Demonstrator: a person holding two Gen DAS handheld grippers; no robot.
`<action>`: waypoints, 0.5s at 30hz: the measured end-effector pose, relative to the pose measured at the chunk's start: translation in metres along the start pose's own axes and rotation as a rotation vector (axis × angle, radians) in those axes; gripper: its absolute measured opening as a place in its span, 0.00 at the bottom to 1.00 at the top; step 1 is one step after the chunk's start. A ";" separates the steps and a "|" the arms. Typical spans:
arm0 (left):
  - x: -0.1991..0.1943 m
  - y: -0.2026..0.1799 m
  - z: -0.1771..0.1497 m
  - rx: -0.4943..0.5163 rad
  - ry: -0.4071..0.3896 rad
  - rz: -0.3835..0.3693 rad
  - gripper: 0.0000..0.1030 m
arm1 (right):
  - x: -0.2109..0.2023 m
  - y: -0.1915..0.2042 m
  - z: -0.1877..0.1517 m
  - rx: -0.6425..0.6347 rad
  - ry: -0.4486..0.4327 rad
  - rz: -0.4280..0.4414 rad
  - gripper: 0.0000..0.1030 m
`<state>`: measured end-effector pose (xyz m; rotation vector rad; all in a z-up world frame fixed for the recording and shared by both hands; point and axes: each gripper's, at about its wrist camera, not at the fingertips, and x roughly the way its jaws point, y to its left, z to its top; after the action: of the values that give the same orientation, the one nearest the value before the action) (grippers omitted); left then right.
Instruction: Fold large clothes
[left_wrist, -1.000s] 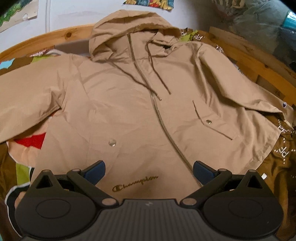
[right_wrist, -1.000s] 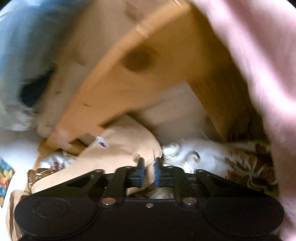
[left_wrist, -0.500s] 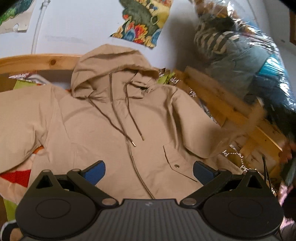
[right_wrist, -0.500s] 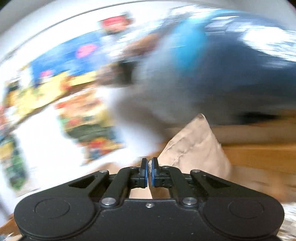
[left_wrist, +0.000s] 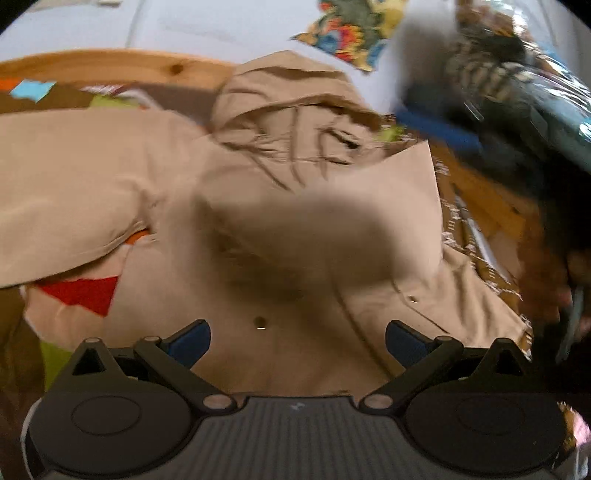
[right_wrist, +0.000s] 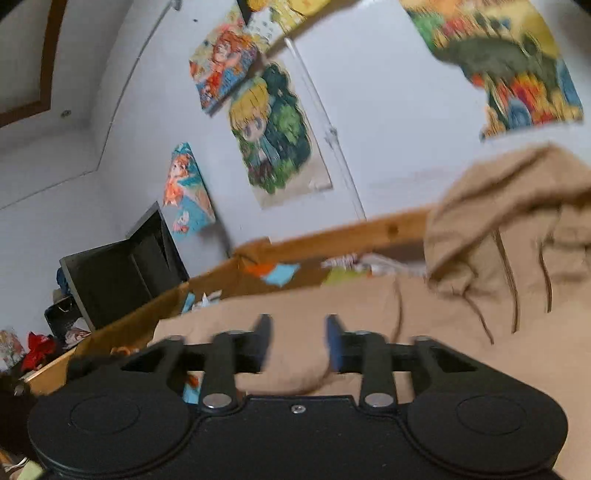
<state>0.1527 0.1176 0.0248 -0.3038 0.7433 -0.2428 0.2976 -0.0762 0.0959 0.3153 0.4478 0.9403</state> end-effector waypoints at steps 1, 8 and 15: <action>0.004 0.006 0.002 -0.013 0.000 0.013 0.99 | -0.007 -0.008 -0.007 0.022 0.006 -0.027 0.42; 0.053 0.030 0.022 0.020 0.002 0.180 0.99 | -0.049 -0.072 -0.038 0.141 0.047 -0.376 0.47; 0.106 0.046 0.038 0.017 0.038 0.319 0.63 | -0.079 -0.108 -0.068 0.191 0.056 -0.647 0.61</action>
<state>0.2595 0.1331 -0.0317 -0.1612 0.8154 0.0465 0.2991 -0.1974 0.0068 0.2907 0.6429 0.2754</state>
